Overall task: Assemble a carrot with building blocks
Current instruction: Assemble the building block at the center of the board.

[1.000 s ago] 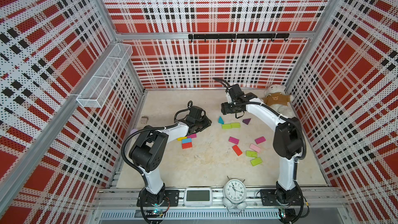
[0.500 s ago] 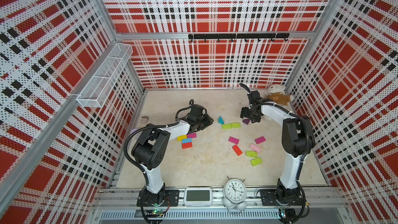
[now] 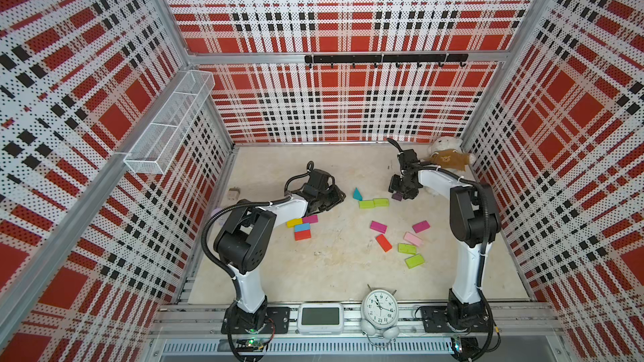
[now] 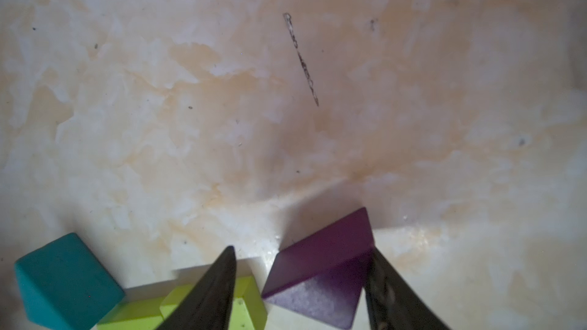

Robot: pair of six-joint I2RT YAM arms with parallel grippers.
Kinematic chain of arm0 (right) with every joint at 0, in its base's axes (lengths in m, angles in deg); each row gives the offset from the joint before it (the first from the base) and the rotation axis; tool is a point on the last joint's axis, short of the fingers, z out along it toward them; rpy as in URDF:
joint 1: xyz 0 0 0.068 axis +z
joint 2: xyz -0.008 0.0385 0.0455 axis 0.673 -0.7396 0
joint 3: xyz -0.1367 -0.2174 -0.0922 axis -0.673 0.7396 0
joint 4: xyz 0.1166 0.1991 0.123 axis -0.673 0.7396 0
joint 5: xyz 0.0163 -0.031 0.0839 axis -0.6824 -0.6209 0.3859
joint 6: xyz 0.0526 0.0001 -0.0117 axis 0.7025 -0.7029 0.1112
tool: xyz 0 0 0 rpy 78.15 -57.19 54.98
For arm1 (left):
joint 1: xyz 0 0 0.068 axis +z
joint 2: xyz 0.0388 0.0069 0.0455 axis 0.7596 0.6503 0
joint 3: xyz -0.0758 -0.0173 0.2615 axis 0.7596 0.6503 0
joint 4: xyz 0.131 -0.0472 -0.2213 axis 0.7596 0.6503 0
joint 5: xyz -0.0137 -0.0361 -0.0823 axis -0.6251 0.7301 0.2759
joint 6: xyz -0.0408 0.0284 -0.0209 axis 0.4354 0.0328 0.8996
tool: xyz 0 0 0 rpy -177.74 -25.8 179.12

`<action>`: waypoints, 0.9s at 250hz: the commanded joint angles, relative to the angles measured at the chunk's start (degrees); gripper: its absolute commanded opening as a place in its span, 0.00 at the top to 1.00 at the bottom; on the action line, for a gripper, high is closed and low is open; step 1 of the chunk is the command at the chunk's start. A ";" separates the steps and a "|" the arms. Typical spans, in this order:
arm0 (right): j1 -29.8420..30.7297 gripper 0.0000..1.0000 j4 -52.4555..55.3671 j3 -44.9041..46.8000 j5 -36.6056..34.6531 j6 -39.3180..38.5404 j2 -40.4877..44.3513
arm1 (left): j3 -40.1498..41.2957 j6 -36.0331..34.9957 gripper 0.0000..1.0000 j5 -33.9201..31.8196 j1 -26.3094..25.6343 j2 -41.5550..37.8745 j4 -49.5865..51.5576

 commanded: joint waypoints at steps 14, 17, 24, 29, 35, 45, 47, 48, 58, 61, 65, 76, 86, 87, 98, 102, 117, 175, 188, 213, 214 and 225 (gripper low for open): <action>-0.23 0.48 -2.21 -2.37 1.96 0.58 -2.08 | 0.07 0.13 0.56 0.44 0.37 0.56 -1.15; -0.20 0.48 -2.21 -2.44 2.07 0.65 -2.21 | 0.11 0.13 0.56 0.44 0.47 0.55 -1.15; -0.15 0.49 -2.36 -2.54 2.39 0.66 -2.39 | 0.19 0.09 0.56 0.44 0.44 0.41 -1.15; -0.14 0.49 -2.51 -2.59 2.58 0.74 -2.50 | 0.25 0.13 0.56 0.43 0.44 0.39 -1.15; -0.13 0.49 -2.63 -2.66 2.79 0.82 -2.66 | 0.34 0.13 0.56 0.40 0.54 0.31 -1.15; -0.05 0.50 -2.89 -2.75 3.24 1.16 -2.87 | 0.47 0.13 0.56 0.36 0.53 0.28 -1.15; -0.05 0.50 -2.95 -2.75 3.24 1.22 -2.92 | 0.45 0.13 0.56 0.40 0.52 0.24 -1.15; -0.05 0.50 -2.97 -2.75 3.29 1.25 -2.94 | 0.46 0.13 0.56 0.42 0.52 0.22 -1.15; -0.05 0.51 -3.29 -2.84 3.51 1.40 -3.10 | 0.63 0.13 0.56 0.43 0.64 0.19 -1.15; -0.05 0.51 -3.34 -2.92 3.63 1.44 -3.18 | 0.65 0.13 0.56 0.43 0.66 0.20 -1.15; -0.05 0.51 -3.43 -3.07 3.63 1.40 -3.23 | 0.65 0.13 0.56 0.40 0.61 0.20 -1.15; -0.05 0.53 -3.52 -3.28 3.75 1.64 -3.49 | 0.72 0.22 0.56 0.46 0.63 0.19 -1.15; -0.05 0.53 -3.53 -3.52 3.79 1.71 -3.75 | 0.74 0.22 0.56 0.53 0.61 0.19 -1.15; -0.05 0.54 -3.53 -3.54 3.82 1.75 -3.80 | 0.74 0.22 0.56 0.53 0.61 0.19 -1.15; -0.05 0.54 -3.52 -4.00 3.86 1.79 -4.10 | 0.61 0.22 0.56 0.61 0.70 0.10 -1.15; -0.06 0.55 -3.53 -4.07 3.87 1.80 -4.19 | 0.73 0.22 0.56 0.62 0.70 0.04 -1.15; -0.05 0.56 -3.61 -4.38 3.82 2.05 -4.47 | 0.74 0.22 0.56 0.72 0.81 0.06 -1.15; -0.05 0.61 -3.94 -5.20 4.26 2.46 -5.50 | 0.89 0.13 0.56 0.79 1.11 -0.16 -1.15; -0.05 0.61 -3.95 -5.45 4.37 2.50 -5.78 | 0.99 0.13 0.56 0.71 1.19 -0.24 -1.15; -0.06 0.63 -3.83 -5.80 4.74 2.55 -6.04 | 1.09 0.13 0.56 0.71 1.23 -0.45 -1.15; -0.06 0.63 -3.81 -5.82 4.74 2.52 -6.00 | 1.09 0.13 0.56 0.71 1.23 -0.44 -1.15; 0.08 0.63 -3.71 -5.83 4.66 2.42 -5.88 | 1.09 0.13 0.56 0.75 1.36 -0.44 -1.15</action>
